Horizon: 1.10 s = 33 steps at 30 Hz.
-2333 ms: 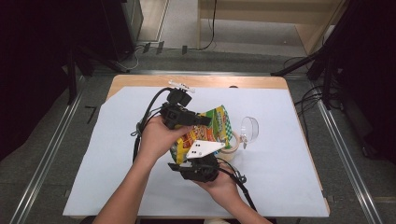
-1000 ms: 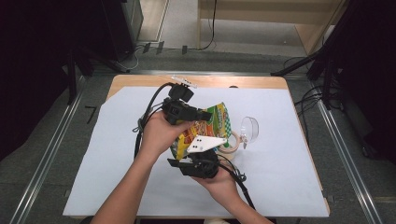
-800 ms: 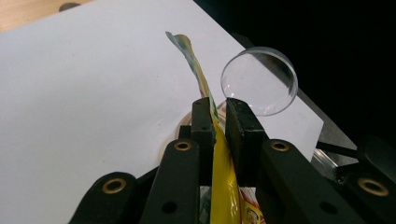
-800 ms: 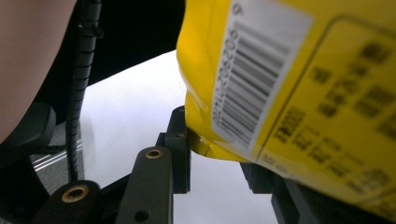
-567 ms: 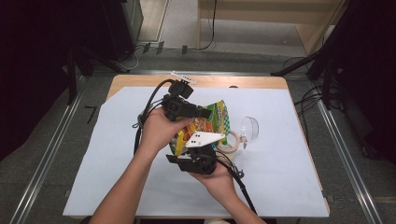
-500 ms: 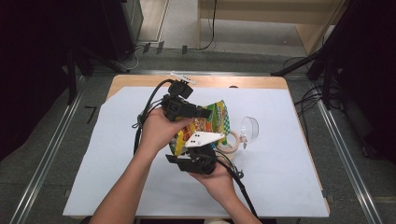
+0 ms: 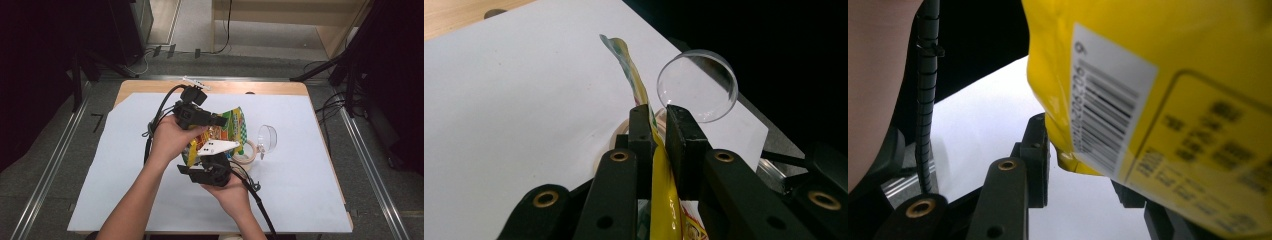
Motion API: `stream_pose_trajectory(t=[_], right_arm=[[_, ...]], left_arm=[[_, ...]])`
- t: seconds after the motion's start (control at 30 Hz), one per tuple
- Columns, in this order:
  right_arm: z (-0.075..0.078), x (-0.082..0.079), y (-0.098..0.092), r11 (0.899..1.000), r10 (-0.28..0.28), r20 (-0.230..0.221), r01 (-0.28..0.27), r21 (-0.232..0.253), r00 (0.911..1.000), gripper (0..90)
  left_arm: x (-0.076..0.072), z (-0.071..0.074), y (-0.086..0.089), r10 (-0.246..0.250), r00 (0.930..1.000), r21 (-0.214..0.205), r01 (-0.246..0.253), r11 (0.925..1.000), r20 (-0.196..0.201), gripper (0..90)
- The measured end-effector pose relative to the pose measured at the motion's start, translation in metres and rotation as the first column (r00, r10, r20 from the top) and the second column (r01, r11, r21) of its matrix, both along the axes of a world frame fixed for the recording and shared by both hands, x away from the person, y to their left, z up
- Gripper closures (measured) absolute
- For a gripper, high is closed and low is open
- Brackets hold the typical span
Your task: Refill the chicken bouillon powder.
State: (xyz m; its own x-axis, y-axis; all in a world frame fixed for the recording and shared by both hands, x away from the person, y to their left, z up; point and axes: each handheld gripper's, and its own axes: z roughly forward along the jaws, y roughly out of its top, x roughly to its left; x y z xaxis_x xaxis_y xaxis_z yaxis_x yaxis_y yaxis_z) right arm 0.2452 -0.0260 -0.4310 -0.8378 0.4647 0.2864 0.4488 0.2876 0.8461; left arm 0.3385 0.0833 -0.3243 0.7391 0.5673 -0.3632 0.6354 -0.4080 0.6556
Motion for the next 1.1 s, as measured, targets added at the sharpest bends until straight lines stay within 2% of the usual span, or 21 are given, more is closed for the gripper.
stream_pose_trajectory(t=[0.2, 0.53, 0.67, 0.73, 0.83, 0.9, 1.1], right_arm=[[-0.0026, 0.0009, 0.0014, 0.999, -0.023, -0.028, 0.024, 0.029, 0.9993, 66.8], [-0.0048, -0.0001, 0.0011, 0.999, -0.023, -0.017, 0.024, 0.045, 0.9996, 67.9], [-0.0013, -0.0039, 0.0007, 0.999, -0.023, 0.016, 0.023, 0.038, 0.9996, 67.5], [-0.0002, -0.0042, 0.0009, 0.999, -0.019, 0.046, 0.017, 0.038, 0.9987, 67.4], [-0.0016, -0.0016, 0.0037, 0.999, -0.013, 0.019, 0.012, 0.049, 0.9997, 67.0], [-0.0034, -0.0008, 0.0061, 0.998, -0.010, 0.007, 0.009, 0.061, 0.9999, 67.0], [-0.0031, -0.0018, 0.0073, 0.998, -0.030, 0.006, 0.030, 0.060, 0.9995, 68.5]], left_arm=[[-0.0003, -0.0002, -0.0014, -0.002, 1.0000, 0.003, 0.002, 1.0000, 0.004, 81.9], [0.0006, -0.0013, -0.0011, -0.008, 0.9999, -0.011, 0.008, 0.9999, -0.006, 81.8], [0.0015, -0.0002, 0.0011, -0.015, 0.9998, -0.031, 0.015, 0.9994, -0.014, 81.5], [0.0015, 0.0014, 0.0039, -0.009, 0.9999, -0.048, 0.008, 0.9988, -0.014, 81.4], [-0.0004, 0.0022, 0.0017, -0.001, 1.0000, -0.021, 0.001, 0.9998, 0.000, 81.3], [-0.0008, 0.0025, 0.0013, -0.007, 1.0000, -0.025, 0.007, 0.9997, 0.003, 81.4], [-0.0012, 0.0034, 0.0021, -0.008, 1.0000, -0.030, 0.008, 0.9995, 0.003, 81.6]])
